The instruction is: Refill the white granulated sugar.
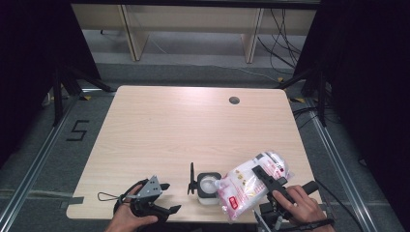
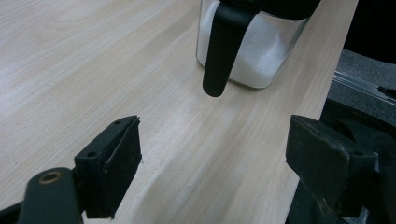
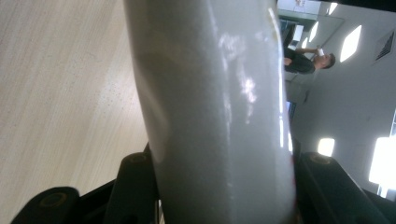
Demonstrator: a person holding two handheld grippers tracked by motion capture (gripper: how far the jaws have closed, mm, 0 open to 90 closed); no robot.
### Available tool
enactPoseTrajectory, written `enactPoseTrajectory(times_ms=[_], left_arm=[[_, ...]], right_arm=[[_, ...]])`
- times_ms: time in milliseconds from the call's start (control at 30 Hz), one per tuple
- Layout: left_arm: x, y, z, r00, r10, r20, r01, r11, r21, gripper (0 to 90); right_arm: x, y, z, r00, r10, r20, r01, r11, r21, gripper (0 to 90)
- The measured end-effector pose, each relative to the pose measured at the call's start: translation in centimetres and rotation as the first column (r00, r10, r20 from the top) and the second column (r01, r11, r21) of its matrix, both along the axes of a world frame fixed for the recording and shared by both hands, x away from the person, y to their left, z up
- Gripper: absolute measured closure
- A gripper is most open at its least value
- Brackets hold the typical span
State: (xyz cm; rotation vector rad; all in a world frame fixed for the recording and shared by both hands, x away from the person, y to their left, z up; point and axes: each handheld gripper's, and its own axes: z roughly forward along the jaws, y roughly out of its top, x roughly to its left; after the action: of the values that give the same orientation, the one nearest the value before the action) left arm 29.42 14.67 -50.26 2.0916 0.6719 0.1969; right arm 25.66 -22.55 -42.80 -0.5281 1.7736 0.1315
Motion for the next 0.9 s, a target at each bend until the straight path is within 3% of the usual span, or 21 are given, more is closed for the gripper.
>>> enactPoseTrajectory(times_ms=[67,100,133,367,433,467,533,567,633,733,800,900], left_arm=[[0.11,0.09,0.0,1.0,-0.001,0.003,0.001,0.9998,0.02,17.7],[0.03,0.03,-0.02,1.0,0.002,-0.003,-0.002,1.0,0.004,17.7],[0.08,0.08,-0.01,1.0,0.0,0.002,0.0,0.9998,0.018,17.7],[0.06,0.05,-0.01,1.0,0.003,0.001,-0.003,1.0,0.008,17.7],[0.01,0.04,-0.02,1.0,0.001,-0.004,-0.001,1.0,0.003,17.7],[0.02,0.07,-0.01,1.0,0.001,-0.001,-0.001,1.0,0.008,17.8],[-0.05,-0.01,0.0,1.0,0.002,0.0,-0.002,0.9999,-0.014,18.7],[-0.05,-0.05,-0.04,1.0,0.006,0.001,-0.006,0.9997,-0.022,18.8],[0.05,0.1,0.01,1.0,-0.005,0.008,0.005,1.0,0.005,18.8],[-0.09,-0.06,-0.04,1.0,0.009,-0.001,-0.009,0.9997,-0.022,18.8],[-0.02,0.08,-0.01,0.9999,0.01,0.002,-0.01,0.9999,-0.005,18.6],[-0.07,0.02,-0.02,0.9999,0.01,-0.001,-0.01,0.9998,-0.014,18.6]], right_arm=[[0.0,0.02,0.02,1.0,0.002,0.001,-0.002,1.0,-0.004,57.3],[0.05,0.04,0.06,1.0,0.004,0.003,-0.004,1.0,-0.01,57.3],[0.06,0.07,0.07,1.0,0.006,0.007,-0.006,1.0,-0.017,57.3],[0.16,0.02,0.09,0.9998,0.021,0.005,-0.021,1.0,-0.006,57.3],[0.24,-0.25,-0.09,0.9995,-0.001,-0.03,0.002,0.999,0.038,57.3],[0.38,-0.21,0.07,0.9995,0.028,-0.013,-0.027,0.999,0.02,57.3],[0.22,-0.42,-0.15,0.9993,0.007,-0.037,-0.006,0.999,0.033,57.3],[0.33,-0.45,-0.12,0.9991,0.031,-0.031,-0.029,0.999,0.038,57.3],[0.43,-0.5,-0.18,0.9987,0.028,-0.043,-0.026,0.998,0.048,57.4],[0.42,-0.63,-0.47,0.9975,0.01,-0.07,-0.005,0.997,0.073,57.5],[0.62,-0.63,-0.41,0.9974,0.032,-0.065,-0.028,0.998,0.064,57.5],[0.74,-0.86,-0.5,0.9967,0.021,-0.078,-0.015,0.997,0.079,57.5]])
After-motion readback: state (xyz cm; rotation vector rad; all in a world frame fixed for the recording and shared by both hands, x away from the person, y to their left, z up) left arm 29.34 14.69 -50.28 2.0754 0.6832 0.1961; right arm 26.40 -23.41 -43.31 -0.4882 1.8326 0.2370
